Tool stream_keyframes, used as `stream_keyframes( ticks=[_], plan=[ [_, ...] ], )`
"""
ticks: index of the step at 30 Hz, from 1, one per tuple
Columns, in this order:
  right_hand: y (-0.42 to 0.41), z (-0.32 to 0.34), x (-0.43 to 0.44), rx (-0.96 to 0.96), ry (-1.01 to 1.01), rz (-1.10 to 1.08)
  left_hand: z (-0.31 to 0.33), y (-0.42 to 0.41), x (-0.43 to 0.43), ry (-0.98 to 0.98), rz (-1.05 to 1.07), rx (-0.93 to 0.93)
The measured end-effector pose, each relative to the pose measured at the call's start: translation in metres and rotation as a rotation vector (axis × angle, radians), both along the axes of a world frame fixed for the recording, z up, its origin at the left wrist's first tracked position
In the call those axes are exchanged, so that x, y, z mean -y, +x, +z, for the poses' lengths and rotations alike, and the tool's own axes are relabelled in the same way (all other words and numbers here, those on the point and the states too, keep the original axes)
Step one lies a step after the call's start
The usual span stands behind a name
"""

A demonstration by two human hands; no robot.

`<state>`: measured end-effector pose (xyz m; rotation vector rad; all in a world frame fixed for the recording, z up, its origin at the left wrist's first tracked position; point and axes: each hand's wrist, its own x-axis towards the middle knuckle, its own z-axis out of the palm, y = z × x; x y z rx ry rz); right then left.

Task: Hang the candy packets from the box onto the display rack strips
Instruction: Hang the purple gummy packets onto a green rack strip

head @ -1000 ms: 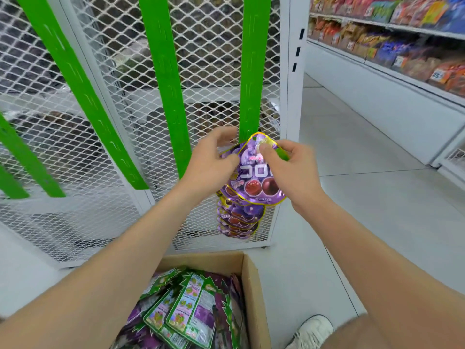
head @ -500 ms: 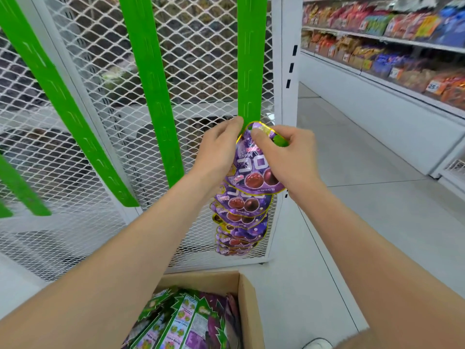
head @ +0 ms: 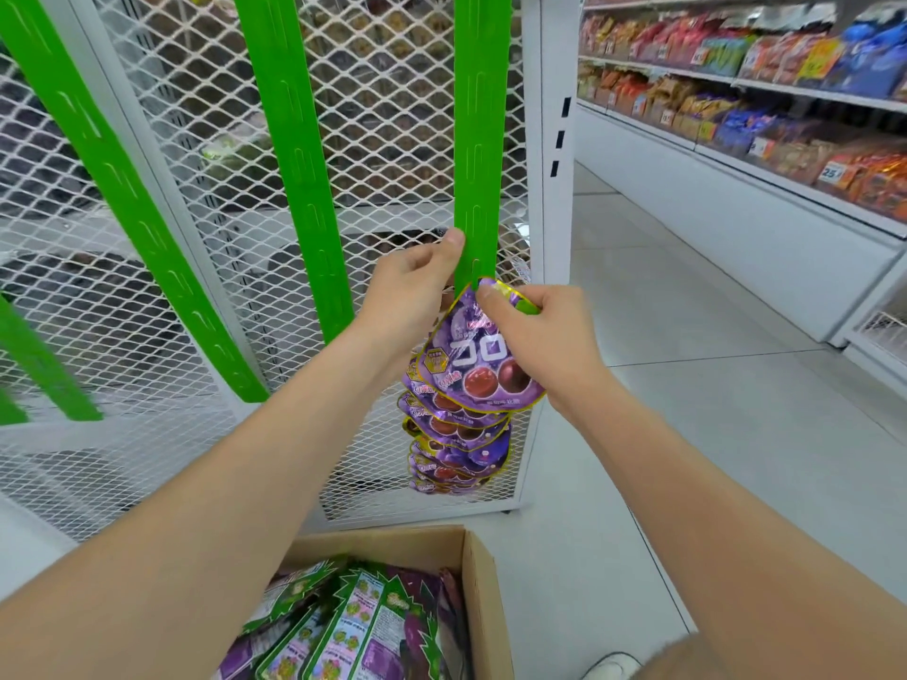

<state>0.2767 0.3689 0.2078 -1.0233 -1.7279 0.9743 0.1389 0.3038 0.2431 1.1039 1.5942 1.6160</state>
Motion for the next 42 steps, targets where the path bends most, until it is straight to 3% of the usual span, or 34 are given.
stream_keyframes(
  ticks=[2,4,8,10,12,15,18,22,28,34,39,42],
  plan=[
    [0.003,-0.002,0.001,0.033,-0.004,0.028,-0.008,-0.006,-0.003,0.057,0.044,-0.102],
    [0.005,-0.004,0.001,0.106,0.019,0.005,-0.013,-0.008,-0.002,0.076,0.111,-0.319],
    [0.013,-0.014,0.009,0.394,0.099,-0.066,-0.041,-0.003,0.023,0.119,0.372,-0.75],
    [0.023,-0.022,0.019,0.545,0.01,-0.014,-0.07,0.0,0.041,0.101,0.401,-0.827],
    [0.031,-0.035,0.033,0.705,-0.077,0.138,-0.107,0.002,0.061,0.001,0.24,-0.771],
    [0.036,-0.072,0.051,0.94,-0.119,0.398,-0.172,0.005,0.092,-0.296,0.038,-0.643],
    [0.044,-0.107,0.065,1.047,-0.159,0.542,-0.233,0.009,0.112,-0.52,0.008,-0.546],
    [0.051,-0.132,0.069,1.169,-0.052,0.631,-0.295,0.018,0.108,-0.789,-0.019,-0.387],
    [0.042,-0.15,0.054,1.276,-0.026,0.744,-0.347,0.036,0.075,-1.062,-0.081,-0.405],
    [0.042,-0.157,0.036,1.321,-0.002,0.772,-0.366,0.056,0.065,-1.267,-0.016,-0.583],
    [0.044,-0.161,0.031,1.427,0.025,0.795,-0.371,0.055,0.077,-1.232,0.091,-0.476],
    [0.042,-0.155,0.035,1.444,0.027,0.794,-0.369,0.056,0.082,-1.226,0.079,-0.528]
  ],
)
